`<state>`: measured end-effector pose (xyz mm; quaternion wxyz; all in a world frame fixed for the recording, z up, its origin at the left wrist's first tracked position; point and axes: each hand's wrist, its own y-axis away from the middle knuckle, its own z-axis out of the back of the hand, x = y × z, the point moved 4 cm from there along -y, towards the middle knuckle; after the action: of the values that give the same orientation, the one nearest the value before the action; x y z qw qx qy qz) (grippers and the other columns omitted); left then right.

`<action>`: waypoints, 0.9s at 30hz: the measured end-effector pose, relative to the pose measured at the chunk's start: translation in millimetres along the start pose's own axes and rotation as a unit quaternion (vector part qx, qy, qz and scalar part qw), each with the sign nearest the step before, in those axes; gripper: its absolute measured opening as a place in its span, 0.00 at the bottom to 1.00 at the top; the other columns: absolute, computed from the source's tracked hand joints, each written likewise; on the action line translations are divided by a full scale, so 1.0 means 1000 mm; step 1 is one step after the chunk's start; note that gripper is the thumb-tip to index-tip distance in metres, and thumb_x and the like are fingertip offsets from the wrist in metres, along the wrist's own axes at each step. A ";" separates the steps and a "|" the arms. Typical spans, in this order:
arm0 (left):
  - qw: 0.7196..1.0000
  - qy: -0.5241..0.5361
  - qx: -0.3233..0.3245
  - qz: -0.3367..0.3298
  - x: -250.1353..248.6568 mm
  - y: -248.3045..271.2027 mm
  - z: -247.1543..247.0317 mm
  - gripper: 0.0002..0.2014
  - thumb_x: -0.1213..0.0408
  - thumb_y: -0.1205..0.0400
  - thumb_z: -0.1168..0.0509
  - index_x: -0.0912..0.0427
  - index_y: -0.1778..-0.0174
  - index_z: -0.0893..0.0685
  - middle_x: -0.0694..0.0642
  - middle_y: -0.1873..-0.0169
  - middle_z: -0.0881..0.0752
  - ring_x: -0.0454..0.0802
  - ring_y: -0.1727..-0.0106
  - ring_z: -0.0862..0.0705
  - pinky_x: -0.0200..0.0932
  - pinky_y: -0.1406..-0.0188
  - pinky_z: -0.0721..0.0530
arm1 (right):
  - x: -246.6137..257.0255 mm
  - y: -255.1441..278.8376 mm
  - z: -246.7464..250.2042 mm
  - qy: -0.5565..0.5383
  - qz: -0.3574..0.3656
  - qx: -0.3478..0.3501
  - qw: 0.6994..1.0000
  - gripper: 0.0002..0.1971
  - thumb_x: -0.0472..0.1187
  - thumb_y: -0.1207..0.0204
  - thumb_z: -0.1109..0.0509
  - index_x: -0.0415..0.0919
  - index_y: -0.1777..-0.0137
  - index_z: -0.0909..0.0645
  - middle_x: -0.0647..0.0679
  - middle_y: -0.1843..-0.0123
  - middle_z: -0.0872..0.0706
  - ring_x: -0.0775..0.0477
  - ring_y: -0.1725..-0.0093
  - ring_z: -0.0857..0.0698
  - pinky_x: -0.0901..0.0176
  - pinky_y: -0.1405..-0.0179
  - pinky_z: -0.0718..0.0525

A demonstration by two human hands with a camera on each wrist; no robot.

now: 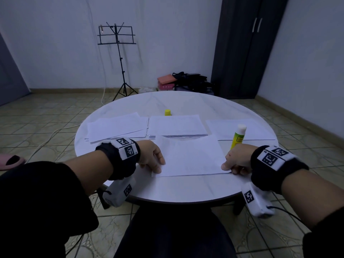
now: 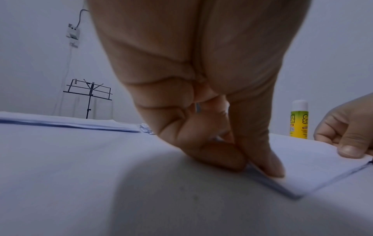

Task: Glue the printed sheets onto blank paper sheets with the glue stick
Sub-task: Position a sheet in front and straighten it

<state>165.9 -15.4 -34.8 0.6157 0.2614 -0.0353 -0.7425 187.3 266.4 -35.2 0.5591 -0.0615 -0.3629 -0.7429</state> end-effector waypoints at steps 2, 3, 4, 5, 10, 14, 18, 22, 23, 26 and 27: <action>1.000 -0.001 0.000 0.001 0.000 0.000 0.000 0.12 0.59 0.31 0.21 0.44 0.56 0.15 0.48 0.71 0.18 0.41 0.82 0.26 0.29 0.78 0.28 | 0.000 -0.002 -0.001 -0.005 0.001 0.001 1.000 0.18 0.33 0.32 0.22 0.40 0.74 0.30 0.45 0.82 0.22 0.43 0.71 0.26 0.59 0.75 0.31; 1.000 -0.001 -0.001 0.002 0.000 0.000 0.000 0.12 0.59 0.31 0.21 0.44 0.56 0.15 0.48 0.71 0.18 0.42 0.81 0.26 0.30 0.76 0.27 | 0.000 -0.002 -0.001 -0.004 0.001 0.001 1.000 0.19 0.33 0.32 0.22 0.40 0.74 0.30 0.45 0.82 0.23 0.42 0.70 0.25 0.59 0.75 0.30; 1.000 -0.001 -0.001 0.002 0.000 0.000 0.000 0.12 0.59 0.31 0.21 0.44 0.56 0.14 0.48 0.71 0.18 0.42 0.81 0.26 0.31 0.76 0.27 | 0.000 -0.002 -0.001 -0.004 0.000 0.000 1.000 0.19 0.33 0.32 0.22 0.40 0.74 0.30 0.45 0.82 0.23 0.42 0.70 0.25 0.58 0.75 0.30; 1.000 -0.003 -0.001 0.001 -0.001 -0.001 0.000 0.12 0.59 0.31 0.21 0.44 0.55 0.14 0.48 0.71 0.18 0.42 0.81 0.26 0.31 0.76 0.27 | 0.001 -0.002 -0.001 -0.003 -0.002 -0.001 1.000 0.19 0.33 0.32 0.22 0.40 0.74 0.30 0.45 0.82 0.23 0.42 0.71 0.25 0.58 0.75 0.30; 1.000 -0.010 0.001 0.001 -0.001 -0.001 0.000 0.13 0.59 0.31 0.21 0.45 0.54 0.14 0.49 0.69 0.18 0.43 0.81 0.26 0.29 0.78 0.29 | 0.002 -0.004 -0.003 0.010 0.004 -0.010 1.000 0.18 0.32 0.32 0.22 0.40 0.73 0.30 0.45 0.83 0.23 0.42 0.68 0.24 0.60 0.74 0.29; 1.000 -0.007 0.001 0.001 0.000 -0.002 0.000 0.13 0.59 0.31 0.21 0.45 0.54 0.14 0.48 0.71 0.19 0.42 0.82 0.27 0.31 0.77 0.28 | 0.007 0.001 -0.005 0.042 0.012 -0.023 0.999 0.17 0.33 0.30 0.24 0.40 0.72 0.30 0.45 0.80 0.23 0.41 0.67 0.24 0.60 0.73 0.28; 1.000 -0.018 0.005 0.000 0.001 -0.006 0.000 0.13 0.57 0.32 0.21 0.44 0.53 0.14 0.50 0.64 0.17 0.42 0.83 0.26 0.32 0.75 0.27 | 0.016 0.008 -0.008 0.119 0.025 -0.031 0.992 0.12 0.34 0.27 0.28 0.38 0.67 0.29 0.45 0.75 0.23 0.47 0.77 0.27 0.63 0.78 0.29; 0.999 -0.026 0.016 0.009 0.005 -0.012 -0.002 0.14 0.56 0.32 0.20 0.44 0.56 0.17 0.49 0.64 0.17 0.44 0.78 0.23 0.33 0.75 0.26 | 0.015 0.012 -0.004 0.095 0.028 -0.059 0.993 0.25 0.36 0.30 0.23 0.46 0.35 0.30 0.49 0.65 0.24 0.50 0.74 0.25 0.62 0.80 0.28; 0.999 -0.032 0.019 0.010 0.005 -0.013 -0.002 0.13 0.56 0.31 0.21 0.45 0.56 0.18 0.49 0.64 0.17 0.43 0.78 0.23 0.32 0.78 0.26 | 0.014 0.012 -0.003 0.093 0.036 -0.059 0.993 0.29 0.38 0.30 0.23 0.48 0.31 0.29 0.50 0.65 0.24 0.52 0.73 0.25 0.63 0.80 0.28; 0.998 -0.060 0.033 0.014 0.007 -0.014 -0.002 0.13 0.55 0.30 0.22 0.48 0.57 0.20 0.47 0.61 0.15 0.41 0.73 0.19 0.28 0.84 0.30 | 0.010 0.011 -0.002 0.104 0.047 -0.047 0.992 0.29 0.41 0.29 0.22 0.52 0.29 0.25 0.54 0.64 0.23 0.56 0.70 0.24 0.68 0.80 0.30; 0.996 -0.074 0.041 0.018 0.006 -0.012 -0.002 0.13 0.54 0.30 0.22 0.49 0.58 0.20 0.47 0.59 0.15 0.42 0.71 0.18 0.28 0.83 0.31 | 0.010 0.011 -0.002 0.108 0.050 -0.043 0.992 0.29 0.42 0.30 0.22 0.52 0.29 0.25 0.55 0.64 0.23 0.56 0.70 0.24 0.68 0.79 0.30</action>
<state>154.8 -17.9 -43.0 0.6135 0.2301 -0.1158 -0.7465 194.2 256.4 -26.6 0.6284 -0.0226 -0.2649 -0.7310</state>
